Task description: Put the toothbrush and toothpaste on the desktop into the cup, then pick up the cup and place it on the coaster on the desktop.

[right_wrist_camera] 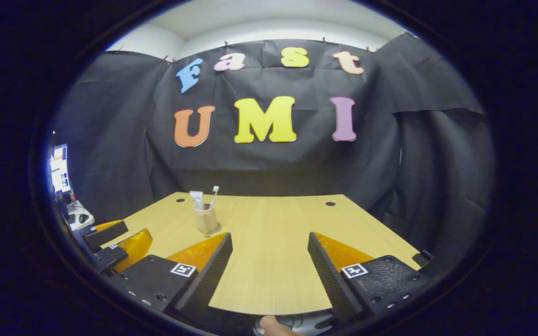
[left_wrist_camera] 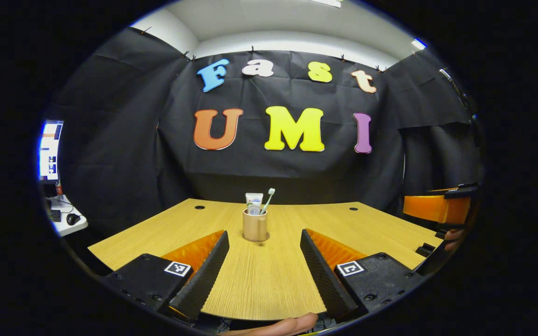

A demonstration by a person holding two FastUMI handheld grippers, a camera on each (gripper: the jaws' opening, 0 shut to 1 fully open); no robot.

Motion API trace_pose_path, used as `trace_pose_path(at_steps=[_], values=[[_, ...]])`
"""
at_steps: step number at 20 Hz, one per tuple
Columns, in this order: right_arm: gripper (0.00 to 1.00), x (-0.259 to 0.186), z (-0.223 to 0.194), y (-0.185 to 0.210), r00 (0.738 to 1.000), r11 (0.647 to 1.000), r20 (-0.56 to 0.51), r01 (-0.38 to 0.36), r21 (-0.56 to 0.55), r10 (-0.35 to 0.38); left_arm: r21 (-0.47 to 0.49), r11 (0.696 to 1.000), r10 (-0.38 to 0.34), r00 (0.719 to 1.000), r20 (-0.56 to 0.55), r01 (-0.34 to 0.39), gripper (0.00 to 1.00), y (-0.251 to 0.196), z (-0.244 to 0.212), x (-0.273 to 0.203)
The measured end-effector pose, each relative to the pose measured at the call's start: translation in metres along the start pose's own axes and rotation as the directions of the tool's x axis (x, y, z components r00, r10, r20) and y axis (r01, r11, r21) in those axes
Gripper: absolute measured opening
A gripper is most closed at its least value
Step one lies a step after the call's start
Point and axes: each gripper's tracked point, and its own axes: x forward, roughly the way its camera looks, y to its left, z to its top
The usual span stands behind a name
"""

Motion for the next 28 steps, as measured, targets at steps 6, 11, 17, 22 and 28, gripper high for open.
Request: trace_pose_path(at_steps=[6,11,17,22,28], values=[[0.95,-0.021,-0.008,-0.006,0.996,0.999,0.089,0.015,0.029,-0.017,0.066,0.998,0.008,0.997,0.080,-0.014,0.97,-0.018,0.023,-0.032],[0.95,-0.032,-0.003,-0.006,0.990,0.999,0.136,0.037,0.020,-0.039,0.069,0.997,-0.032,0.998,0.060,0.028,0.96,-0.033,0.016,-0.037],[0.95,-0.033,-0.003,-0.008,0.988,0.999,0.153,0.033,0.034,-0.038,0.055,0.998,-0.021,0.999,0.036,0.019,0.97,-0.027,0.007,-0.034],[0.95,-0.032,-0.007,-0.011,0.988,0.999,0.152,0.033,0.036,-0.038,0.056,0.998,-0.004,0.999,0.039,0.002,0.97,-0.022,0.006,-0.033],[0.94,-0.032,-0.011,-0.006,0.989,0.999,0.147,0.020,0.032,-0.025,0.037,0.999,-0.004,1.000,0.023,0.003,0.97,-0.021,0.001,-0.032]])
